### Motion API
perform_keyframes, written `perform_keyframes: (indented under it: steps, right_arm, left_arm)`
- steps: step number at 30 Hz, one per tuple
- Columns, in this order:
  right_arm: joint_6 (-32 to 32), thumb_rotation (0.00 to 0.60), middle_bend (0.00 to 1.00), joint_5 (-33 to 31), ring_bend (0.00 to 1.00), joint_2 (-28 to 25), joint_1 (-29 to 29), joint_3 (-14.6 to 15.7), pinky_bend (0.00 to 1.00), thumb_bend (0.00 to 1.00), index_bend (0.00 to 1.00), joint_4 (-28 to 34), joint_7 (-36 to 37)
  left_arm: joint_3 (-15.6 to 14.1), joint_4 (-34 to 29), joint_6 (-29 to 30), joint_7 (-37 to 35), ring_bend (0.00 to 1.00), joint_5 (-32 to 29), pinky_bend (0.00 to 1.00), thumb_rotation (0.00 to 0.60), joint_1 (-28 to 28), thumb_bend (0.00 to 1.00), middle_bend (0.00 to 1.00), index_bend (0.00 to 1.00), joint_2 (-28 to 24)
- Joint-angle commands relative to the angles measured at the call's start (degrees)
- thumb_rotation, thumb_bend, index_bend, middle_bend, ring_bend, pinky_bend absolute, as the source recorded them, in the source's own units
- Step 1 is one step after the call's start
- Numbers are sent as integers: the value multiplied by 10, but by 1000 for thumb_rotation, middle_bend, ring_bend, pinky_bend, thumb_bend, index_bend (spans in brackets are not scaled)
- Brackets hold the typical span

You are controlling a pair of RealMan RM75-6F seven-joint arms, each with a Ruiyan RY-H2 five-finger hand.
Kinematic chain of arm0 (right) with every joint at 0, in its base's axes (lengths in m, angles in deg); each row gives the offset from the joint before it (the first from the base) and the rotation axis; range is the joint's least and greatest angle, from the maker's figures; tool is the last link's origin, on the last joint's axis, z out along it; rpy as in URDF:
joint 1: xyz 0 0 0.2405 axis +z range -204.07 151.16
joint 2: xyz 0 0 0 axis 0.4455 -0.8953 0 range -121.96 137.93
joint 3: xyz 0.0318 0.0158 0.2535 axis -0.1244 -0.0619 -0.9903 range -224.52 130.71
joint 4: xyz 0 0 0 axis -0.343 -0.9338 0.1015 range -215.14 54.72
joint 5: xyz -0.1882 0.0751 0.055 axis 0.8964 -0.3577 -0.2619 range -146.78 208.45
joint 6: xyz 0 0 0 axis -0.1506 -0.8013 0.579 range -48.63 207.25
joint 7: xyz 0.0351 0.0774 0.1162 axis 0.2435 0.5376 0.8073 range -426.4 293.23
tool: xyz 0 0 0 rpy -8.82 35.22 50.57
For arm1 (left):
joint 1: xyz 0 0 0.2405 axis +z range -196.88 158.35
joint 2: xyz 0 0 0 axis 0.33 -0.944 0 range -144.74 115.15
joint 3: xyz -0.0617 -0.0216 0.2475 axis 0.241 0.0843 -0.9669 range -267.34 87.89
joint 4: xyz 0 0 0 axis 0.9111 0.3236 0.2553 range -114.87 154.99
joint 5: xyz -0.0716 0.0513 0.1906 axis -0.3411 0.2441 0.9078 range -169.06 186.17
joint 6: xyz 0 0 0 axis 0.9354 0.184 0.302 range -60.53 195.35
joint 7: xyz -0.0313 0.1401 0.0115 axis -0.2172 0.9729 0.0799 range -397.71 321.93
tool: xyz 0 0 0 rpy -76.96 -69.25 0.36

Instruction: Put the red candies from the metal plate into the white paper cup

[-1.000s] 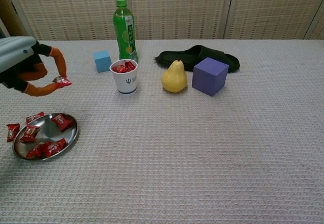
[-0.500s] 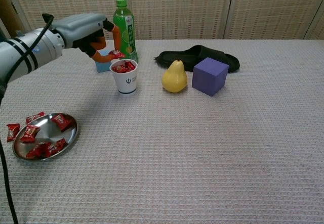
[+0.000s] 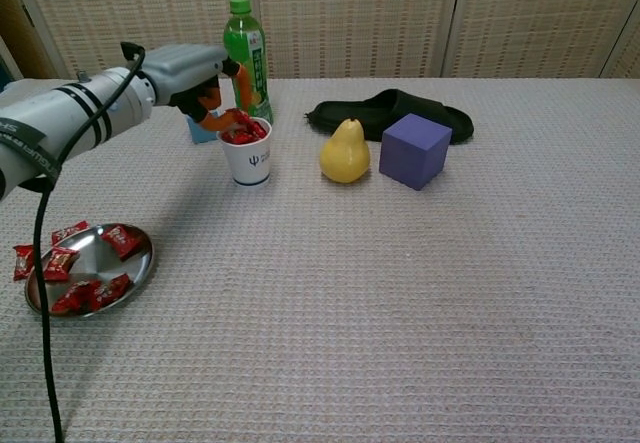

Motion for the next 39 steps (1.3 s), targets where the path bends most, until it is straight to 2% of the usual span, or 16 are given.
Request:
perform_keyframes:
  steps: [1,7,9,10,11,14,19,24,27,39]
  right_arm:
    - [-1,600,0,2,0,0,0,1,0,47,0,0,-1]
    - [-11,600,0,11,0,-1,-4,4,0,46,0,2,1]
    - [-20,600,0,17,0,-1,-7,5,0,47,0,1,1]
    - [-19,600,0,23,0,-1,-7,9,0,47,0,1,3]
    - [-22,600,0,29,0,-3,-8,11,0,47,0,1,7]
    - [-37,600,0,44,0,-8,-13,16,0,47,0,2,19]
    - [-61,600,0,76,0,-12,-21,26,0,47,0,0,29]
    - [-69,600,0,98,0,-12,-24,36,0,47,0,-1,29]
    - [-70,600,0,107,0,-12,-24,40,0,46,0,-2,29]
    - [-81,600,0,126,0,-10,-29,48,0,46,0,-4,25]
  left_arm:
    - [-5,-27,9,27,1000,-14,1000,600,6,455,990,323,-10]
    - [-5,-58,22,47,1000,-27,1000,600,13,448,990,287,-21]
    - [-10,-85,34,58,1000,-30,1000,600,22,450,990,286,-33]
    - [-15,-121,60,52,1000,-22,1000,600,40,449,990,285,-48]
    - [-27,-173,93,44,1000,-11,1000,600,68,450,990,286,-74]
    - [-59,-264,141,27,1000,6,1000,600,124,447,993,306,-129]
    - [-136,-313,200,39,1000,24,1000,600,212,435,994,320,-188]
    - [-188,-318,235,46,1000,25,1000,600,277,434,994,320,-212]
    - [-199,-304,239,36,1000,14,1000,600,301,431,994,320,-215]
    - [-198,-235,219,12,1000,1,1000,600,330,432,994,340,-188]
